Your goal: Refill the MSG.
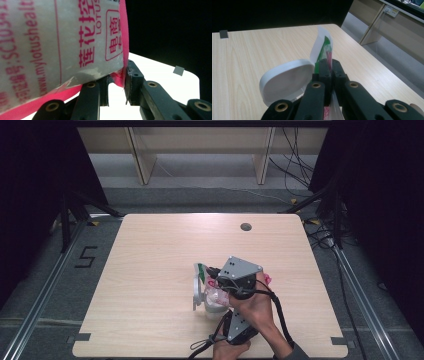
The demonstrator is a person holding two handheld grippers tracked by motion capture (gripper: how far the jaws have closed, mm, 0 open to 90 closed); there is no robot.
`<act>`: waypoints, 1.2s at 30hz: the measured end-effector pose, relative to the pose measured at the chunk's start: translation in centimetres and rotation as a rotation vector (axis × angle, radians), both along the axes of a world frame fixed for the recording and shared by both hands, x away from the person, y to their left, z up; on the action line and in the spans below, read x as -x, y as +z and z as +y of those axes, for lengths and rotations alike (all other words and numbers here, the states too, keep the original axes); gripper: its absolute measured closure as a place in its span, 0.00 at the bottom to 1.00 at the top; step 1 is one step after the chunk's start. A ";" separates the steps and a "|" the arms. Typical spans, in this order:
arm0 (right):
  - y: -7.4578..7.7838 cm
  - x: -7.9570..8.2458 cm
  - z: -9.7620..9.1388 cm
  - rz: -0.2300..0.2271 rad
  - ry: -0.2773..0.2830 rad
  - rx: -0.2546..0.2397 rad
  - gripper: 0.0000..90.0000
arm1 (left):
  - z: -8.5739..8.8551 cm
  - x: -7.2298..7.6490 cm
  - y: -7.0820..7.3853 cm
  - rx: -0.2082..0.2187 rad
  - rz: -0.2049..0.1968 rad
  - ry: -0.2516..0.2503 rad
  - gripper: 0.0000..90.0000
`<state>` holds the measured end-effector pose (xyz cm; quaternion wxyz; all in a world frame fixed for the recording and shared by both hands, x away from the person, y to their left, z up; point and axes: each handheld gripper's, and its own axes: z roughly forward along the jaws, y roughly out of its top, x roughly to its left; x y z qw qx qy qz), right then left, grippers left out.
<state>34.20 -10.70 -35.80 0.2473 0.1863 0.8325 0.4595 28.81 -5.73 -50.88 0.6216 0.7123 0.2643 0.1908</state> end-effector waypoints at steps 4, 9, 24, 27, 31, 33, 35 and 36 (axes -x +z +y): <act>0.2 0.0 -0.1 -0.015 0.001 -0.009 1.00 | -0.1 0.0 0.0 0.003 -0.003 0.007 0.84; 0.1 -0.1 -0.1 -0.011 0.001 -0.007 1.00 | 0.0 0.0 0.0 0.002 -0.001 0.000 0.84; 0.1 0.0 -0.1 -0.007 0.000 -0.005 1.00 | 0.0 0.0 0.0 0.001 0.001 0.002 0.83; 0.3 0.1 -0.2 -0.005 -0.001 -0.012 1.00 | 0.0 0.0 0.1 0.003 -0.001 0.002 0.84; 0.1 0.0 -0.1 -0.013 0.002 -0.006 1.00 | 0.0 0.0 0.0 0.002 0.004 0.000 0.83; 0.2 0.1 -0.1 -0.004 0.000 -0.011 1.00 | 0.0 0.0 0.1 0.001 -0.004 -0.001 0.84; 0.2 0.1 -0.1 -0.017 0.003 -0.009 1.00 | 0.0 0.0 0.1 0.004 0.003 0.001 0.84; 0.2 0.1 -0.1 -0.017 0.003 -0.009 1.00 | 0.0 0.0 0.1 0.004 0.003 0.001 0.84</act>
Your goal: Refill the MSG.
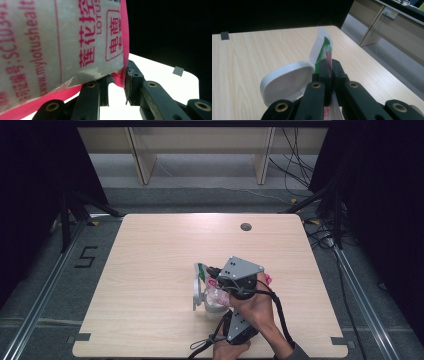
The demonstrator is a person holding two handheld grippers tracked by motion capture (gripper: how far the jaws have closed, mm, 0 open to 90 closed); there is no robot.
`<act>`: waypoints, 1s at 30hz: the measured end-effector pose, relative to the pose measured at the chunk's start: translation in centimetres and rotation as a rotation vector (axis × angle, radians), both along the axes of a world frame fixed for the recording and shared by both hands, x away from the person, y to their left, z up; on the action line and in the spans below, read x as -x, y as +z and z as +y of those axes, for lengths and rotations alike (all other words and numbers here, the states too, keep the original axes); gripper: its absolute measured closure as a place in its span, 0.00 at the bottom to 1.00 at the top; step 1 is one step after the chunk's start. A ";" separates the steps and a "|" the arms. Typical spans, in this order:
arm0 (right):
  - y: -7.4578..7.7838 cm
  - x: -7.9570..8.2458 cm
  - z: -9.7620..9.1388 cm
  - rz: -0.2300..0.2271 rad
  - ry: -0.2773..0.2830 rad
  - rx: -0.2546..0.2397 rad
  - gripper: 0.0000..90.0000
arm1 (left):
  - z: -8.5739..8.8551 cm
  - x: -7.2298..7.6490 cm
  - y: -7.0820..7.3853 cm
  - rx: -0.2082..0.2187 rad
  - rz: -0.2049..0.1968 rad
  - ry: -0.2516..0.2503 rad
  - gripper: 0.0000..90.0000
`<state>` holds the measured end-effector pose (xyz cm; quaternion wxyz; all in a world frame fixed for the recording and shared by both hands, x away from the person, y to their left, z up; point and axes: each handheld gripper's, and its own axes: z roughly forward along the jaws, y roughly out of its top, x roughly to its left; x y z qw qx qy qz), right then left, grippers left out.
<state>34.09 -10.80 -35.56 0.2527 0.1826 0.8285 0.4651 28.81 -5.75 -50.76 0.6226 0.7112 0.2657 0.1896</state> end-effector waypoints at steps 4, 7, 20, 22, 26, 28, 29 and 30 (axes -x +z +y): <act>0.0 -0.1 0.0 0.004 0.000 -0.005 1.00 | 0.0 0.0 0.0 0.000 -0.004 0.001 0.84; -0.1 -0.1 0.0 0.012 -0.002 0.002 1.00 | -0.1 0.0 -0.1 -0.005 0.003 0.005 0.84; 0.0 0.0 -0.1 0.011 -0.004 -0.005 1.00 | -0.1 -0.1 0.1 -0.002 -0.001 0.000 0.84; 0.0 0.0 -0.1 0.012 -0.006 -0.004 1.00 | -0.1 -0.1 0.0 -0.007 -0.004 -0.001 0.84; 0.0 -0.1 -0.2 0.016 -0.006 -0.012 1.00 | -0.1 -0.1 0.1 -0.001 0.001 -0.001 0.84; 0.1 0.0 -0.2 0.011 -0.004 -0.008 1.00 | -0.1 -0.1 0.1 -0.005 0.003 0.002 0.84; 0.0 -0.1 -0.1 0.002 -0.004 -0.006 1.00 | -0.2 -0.2 0.0 -0.002 -0.002 -0.002 0.84; 0.0 -0.2 -0.2 0.006 -0.001 -0.004 1.00 | -0.2 -0.1 0.0 -0.009 0.002 0.001 0.84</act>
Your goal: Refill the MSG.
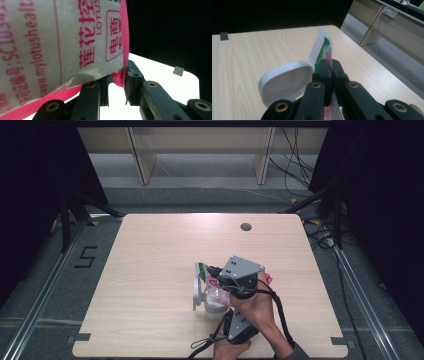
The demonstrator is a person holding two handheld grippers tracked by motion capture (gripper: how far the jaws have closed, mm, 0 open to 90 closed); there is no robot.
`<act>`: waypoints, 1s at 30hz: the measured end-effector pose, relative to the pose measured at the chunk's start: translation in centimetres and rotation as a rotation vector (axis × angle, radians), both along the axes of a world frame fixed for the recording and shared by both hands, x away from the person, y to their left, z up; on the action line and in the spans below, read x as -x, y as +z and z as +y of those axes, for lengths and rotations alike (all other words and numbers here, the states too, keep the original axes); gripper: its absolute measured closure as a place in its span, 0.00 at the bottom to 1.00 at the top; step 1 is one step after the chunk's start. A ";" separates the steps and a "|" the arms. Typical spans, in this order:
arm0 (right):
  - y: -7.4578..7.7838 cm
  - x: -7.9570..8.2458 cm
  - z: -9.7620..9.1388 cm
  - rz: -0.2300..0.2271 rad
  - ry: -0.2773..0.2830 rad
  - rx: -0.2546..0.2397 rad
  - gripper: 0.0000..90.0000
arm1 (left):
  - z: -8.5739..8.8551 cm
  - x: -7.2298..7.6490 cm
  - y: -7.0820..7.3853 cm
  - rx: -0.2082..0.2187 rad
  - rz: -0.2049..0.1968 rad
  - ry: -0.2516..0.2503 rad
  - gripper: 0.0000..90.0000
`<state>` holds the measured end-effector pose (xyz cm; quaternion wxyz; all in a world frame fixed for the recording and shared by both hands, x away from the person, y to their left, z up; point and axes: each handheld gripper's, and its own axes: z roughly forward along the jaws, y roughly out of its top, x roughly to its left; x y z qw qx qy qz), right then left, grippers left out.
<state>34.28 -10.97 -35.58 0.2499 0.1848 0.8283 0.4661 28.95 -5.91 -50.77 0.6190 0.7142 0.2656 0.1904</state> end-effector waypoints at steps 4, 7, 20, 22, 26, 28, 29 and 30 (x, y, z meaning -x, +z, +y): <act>0.1 0.1 -0.1 0.005 -0.004 -0.007 1.00 | 0.0 0.0 0.1 0.004 -0.005 -0.005 0.84; 0.0 0.0 0.1 0.005 0.000 0.003 1.00 | 0.0 -0.1 0.0 0.002 0.003 -0.005 0.84; 0.1 0.1 0.0 0.007 -0.003 -0.012 1.00 | 0.1 0.0 0.1 0.005 0.006 -0.002 0.84; -0.1 -0.1 0.1 0.002 0.000 -0.004 1.00 | 0.1 0.0 0.0 0.009 0.007 -0.002 0.84; 0.1 0.2 0.1 0.008 0.003 -0.007 1.00 | 0.1 0.0 0.0 0.010 0.002 -0.003 0.84; 0.0 0.0 0.1 0.004 0.001 -0.006 1.00 | 0.1 0.0 0.0 0.008 0.006 -0.002 0.84; -0.1 -0.1 0.1 0.001 0.001 -0.004 1.00 | 0.1 -0.1 -0.1 0.010 0.005 -0.002 0.84; -0.1 -0.1 0.0 0.003 0.002 -0.006 1.00 | 0.1 -0.1 -0.1 0.010 0.005 -0.002 0.84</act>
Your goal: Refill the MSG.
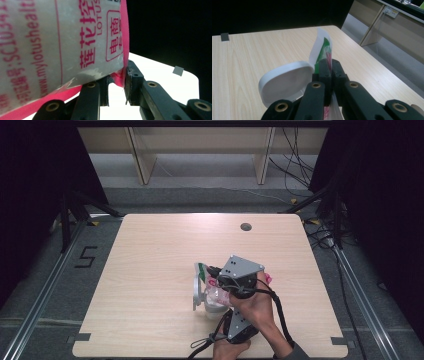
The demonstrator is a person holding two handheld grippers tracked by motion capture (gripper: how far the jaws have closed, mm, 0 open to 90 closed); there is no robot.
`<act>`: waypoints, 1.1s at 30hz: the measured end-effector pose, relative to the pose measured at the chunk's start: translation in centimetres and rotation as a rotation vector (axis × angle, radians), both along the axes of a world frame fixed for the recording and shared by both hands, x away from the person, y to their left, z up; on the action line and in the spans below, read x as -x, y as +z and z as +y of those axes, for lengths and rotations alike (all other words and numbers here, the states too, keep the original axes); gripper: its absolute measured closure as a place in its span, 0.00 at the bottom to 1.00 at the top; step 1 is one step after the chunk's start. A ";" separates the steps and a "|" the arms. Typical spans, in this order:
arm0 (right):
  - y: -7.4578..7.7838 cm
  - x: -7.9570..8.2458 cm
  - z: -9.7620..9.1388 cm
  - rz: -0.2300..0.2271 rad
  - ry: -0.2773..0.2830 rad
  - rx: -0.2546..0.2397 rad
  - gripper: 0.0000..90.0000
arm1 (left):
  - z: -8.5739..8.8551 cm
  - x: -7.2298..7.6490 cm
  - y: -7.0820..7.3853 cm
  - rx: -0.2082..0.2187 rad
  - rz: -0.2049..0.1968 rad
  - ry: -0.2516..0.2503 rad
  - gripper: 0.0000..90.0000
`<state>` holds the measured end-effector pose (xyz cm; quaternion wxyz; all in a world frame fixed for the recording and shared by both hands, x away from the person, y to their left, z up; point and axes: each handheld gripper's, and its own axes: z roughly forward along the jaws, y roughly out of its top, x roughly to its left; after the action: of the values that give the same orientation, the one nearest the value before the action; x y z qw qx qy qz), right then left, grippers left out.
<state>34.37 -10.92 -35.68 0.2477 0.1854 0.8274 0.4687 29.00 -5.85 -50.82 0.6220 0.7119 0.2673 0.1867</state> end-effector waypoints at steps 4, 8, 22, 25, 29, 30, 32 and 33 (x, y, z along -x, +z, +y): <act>0.2 0.2 -0.1 -0.005 0.001 0.000 1.00 | 0.0 0.1 0.0 -0.006 0.001 0.002 0.84; -0.1 0.0 -0.1 0.006 0.008 0.002 1.00 | 0.0 -0.1 -0.1 -0.002 0.001 -0.004 0.84; -0.1 0.0 -0.1 0.016 0.000 -0.003 1.00 | 0.1 0.0 -0.1 0.006 0.009 -0.005 0.84; 0.2 0.3 0.0 -0.005 0.008 -0.004 1.00 | 0.2 0.1 0.0 -0.003 0.004 0.001 0.84; -0.1 0.0 0.0 0.009 -0.001 -0.006 1.00 | 0.1 -0.1 -0.2 0.001 0.007 -0.009 0.84; -0.1 0.0 -0.1 0.010 -0.001 -0.009 1.00 | 0.1 -0.1 -0.1 0.005 0.008 -0.009 0.84; 0.1 0.1 -0.2 0.004 -0.002 -0.015 1.00 | 0.1 -0.1 -0.1 0.004 0.008 -0.007 0.84; 0.1 0.1 -0.2 -0.001 0.002 -0.012 1.00 | 0.2 -0.1 -0.2 0.002 0.008 -0.006 0.84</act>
<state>34.29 -11.12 -35.55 0.2464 0.1858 0.8247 0.4739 29.05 -5.69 -50.99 0.6222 0.7128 0.2679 0.1819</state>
